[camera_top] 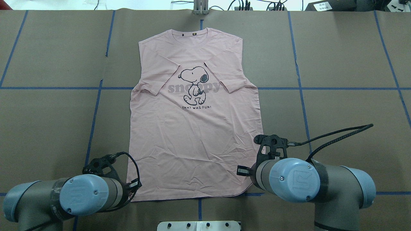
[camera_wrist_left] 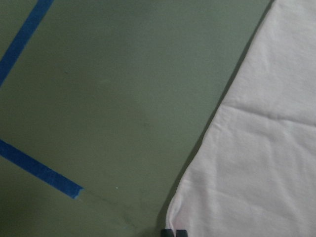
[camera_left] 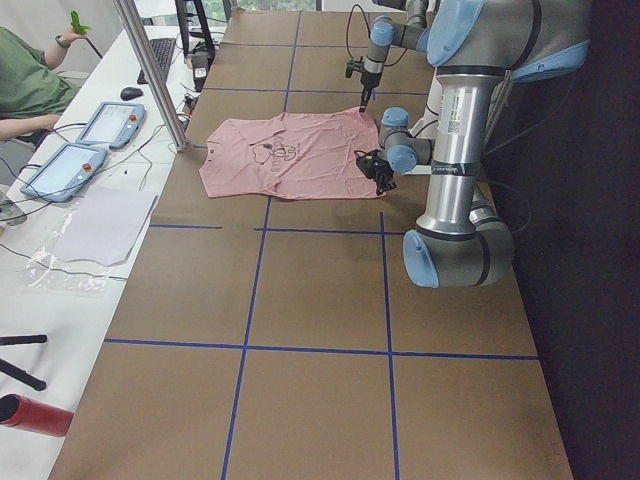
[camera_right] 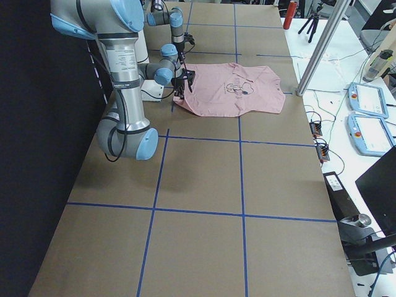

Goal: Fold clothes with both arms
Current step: 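Grasp both hem corners with the left and right grippers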

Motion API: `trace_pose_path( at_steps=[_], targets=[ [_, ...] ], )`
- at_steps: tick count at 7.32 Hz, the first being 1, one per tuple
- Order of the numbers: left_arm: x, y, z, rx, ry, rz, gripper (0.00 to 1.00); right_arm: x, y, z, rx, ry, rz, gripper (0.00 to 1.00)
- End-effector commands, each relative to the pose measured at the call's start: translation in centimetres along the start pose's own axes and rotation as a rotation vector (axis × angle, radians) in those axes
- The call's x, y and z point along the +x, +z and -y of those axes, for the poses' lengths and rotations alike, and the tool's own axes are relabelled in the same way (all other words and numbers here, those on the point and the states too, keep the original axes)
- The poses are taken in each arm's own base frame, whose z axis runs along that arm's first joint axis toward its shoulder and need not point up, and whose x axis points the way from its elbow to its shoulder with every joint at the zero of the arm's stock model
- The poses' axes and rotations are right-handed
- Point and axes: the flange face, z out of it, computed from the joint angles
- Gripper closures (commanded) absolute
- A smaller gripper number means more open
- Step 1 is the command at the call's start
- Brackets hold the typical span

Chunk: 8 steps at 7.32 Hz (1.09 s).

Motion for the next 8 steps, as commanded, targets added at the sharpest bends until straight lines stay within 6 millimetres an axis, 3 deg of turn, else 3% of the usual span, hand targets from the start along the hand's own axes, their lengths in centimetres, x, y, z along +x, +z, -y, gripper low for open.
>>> trace_pose_path(
  at_steps=[1, 3, 5, 6, 8],
  targets=[
    [0.0, -0.8, 0.1, -0.001, 0.012, -0.005, 1.00, 0.0, -0.3, 0.1, -0.002, 0.001, 0.004, 1.00],
    [-0.5, -2.6, -0.4, -0.045, 0.071, 0.054, 1.00, -0.2, -0.6, 0.1, -0.009, 0.003, 0.013, 1.00],
    [-0.5, -3.0, -0.2, -0.043, 0.080, 0.054, 1.00, -0.2, -1.6, 0.2, -0.013, 0.005, 0.029, 1.00],
    [-0.3, -3.3, -0.6, -0.051, 0.086, 0.046, 1.00, 0.1, -2.9, 0.1, -0.050, 0.007, 0.048, 1.00],
    [-0.4, -6.0, -0.5, -0.059, 0.164, 0.015, 1.00, 0.9, -5.5, -0.6, -0.085, -0.001, 0.086, 1.00]
  ],
)
